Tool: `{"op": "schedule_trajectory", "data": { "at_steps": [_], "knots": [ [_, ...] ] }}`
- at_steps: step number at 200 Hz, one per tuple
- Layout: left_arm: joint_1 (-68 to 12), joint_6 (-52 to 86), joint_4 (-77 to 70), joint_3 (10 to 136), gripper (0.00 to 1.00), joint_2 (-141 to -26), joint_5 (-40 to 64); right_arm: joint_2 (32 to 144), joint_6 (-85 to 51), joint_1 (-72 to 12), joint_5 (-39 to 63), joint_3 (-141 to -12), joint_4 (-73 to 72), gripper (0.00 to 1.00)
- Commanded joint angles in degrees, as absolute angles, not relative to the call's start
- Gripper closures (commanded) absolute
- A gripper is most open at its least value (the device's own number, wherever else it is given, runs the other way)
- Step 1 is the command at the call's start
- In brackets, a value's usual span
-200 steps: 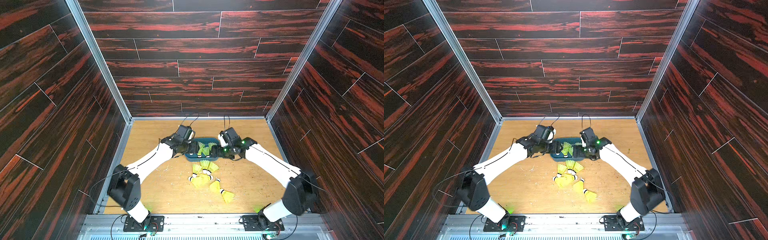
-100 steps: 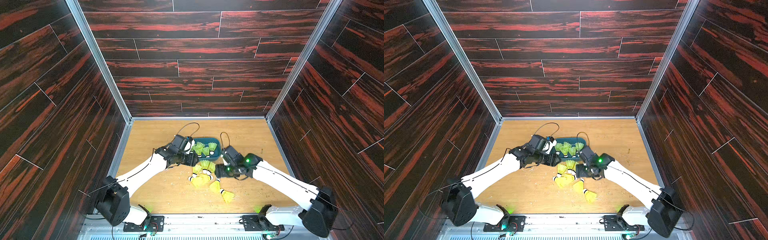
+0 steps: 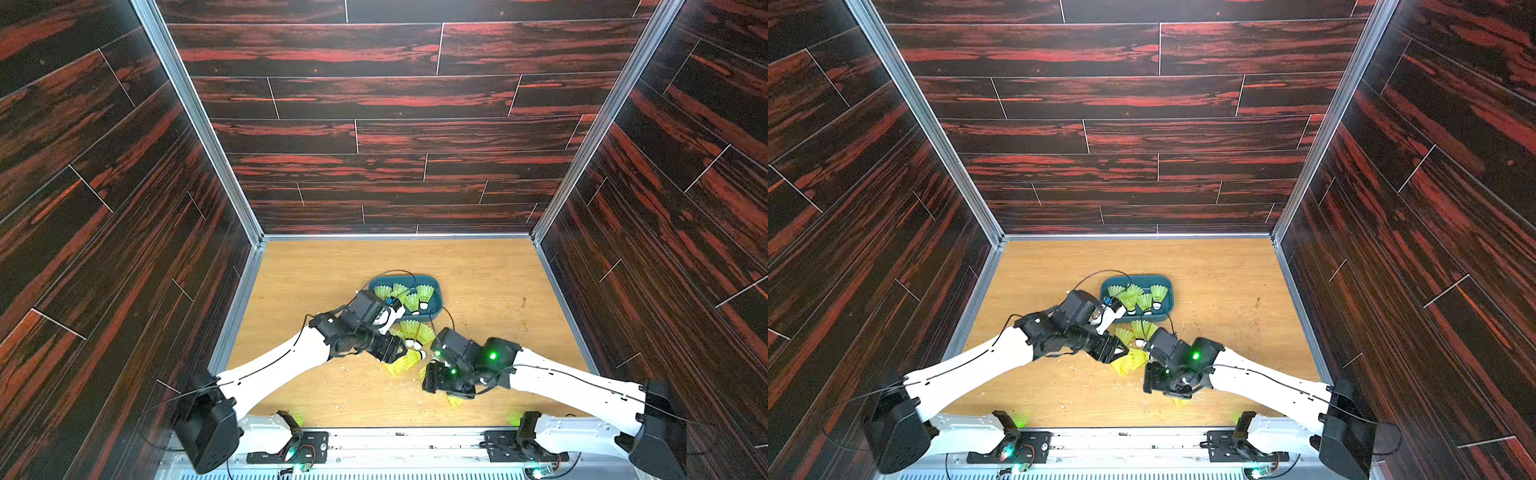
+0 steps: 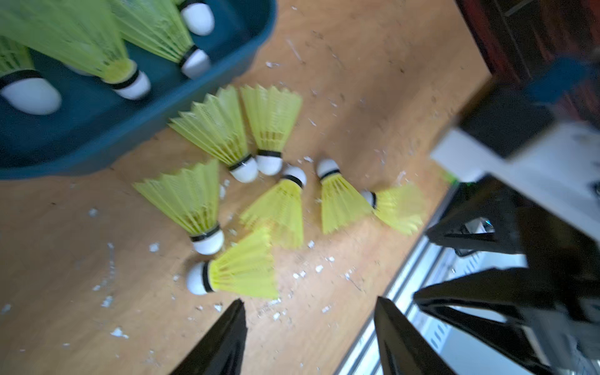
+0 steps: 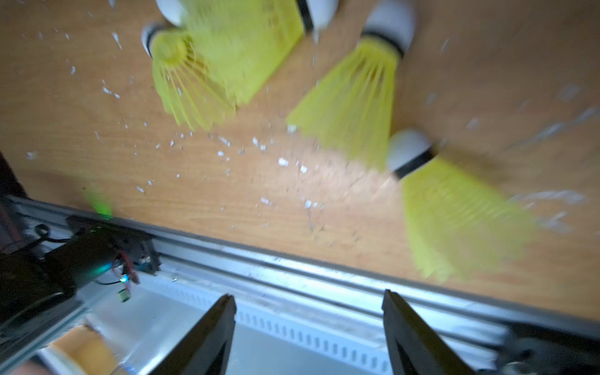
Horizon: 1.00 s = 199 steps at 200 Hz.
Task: Put the shuttlecocks into the storage box
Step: Pick up the shuttlecock at the center of the board.
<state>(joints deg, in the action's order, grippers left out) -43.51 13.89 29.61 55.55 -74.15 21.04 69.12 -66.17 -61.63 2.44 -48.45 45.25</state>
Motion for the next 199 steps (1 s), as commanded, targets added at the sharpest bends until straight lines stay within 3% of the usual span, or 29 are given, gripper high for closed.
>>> {"op": "schedule_trajectory", "data": {
  "at_steps": [1,61,143,199],
  "knots": [
    [-43.9,13.2,30.7,53.8,0.33,-71.0,21.4,69.3,-76.0,-62.5,4.2,-46.1,43.0,0.20],
    [-43.9,14.6,29.6,52.4,0.32,-69.0,21.1,70.0,-86.4,-60.2,1.5,-40.0,35.4,0.11],
    [-43.9,16.5,27.2,53.2,0.32,-70.2,21.3,70.6,-87.1,-46.2,-1.1,-38.2,30.2,0.11],
    [-43.9,16.5,26.8,54.7,0.32,-71.5,20.6,75.3,-84.7,-43.2,-3.2,-41.8,34.2,0.16]
  ]
}}
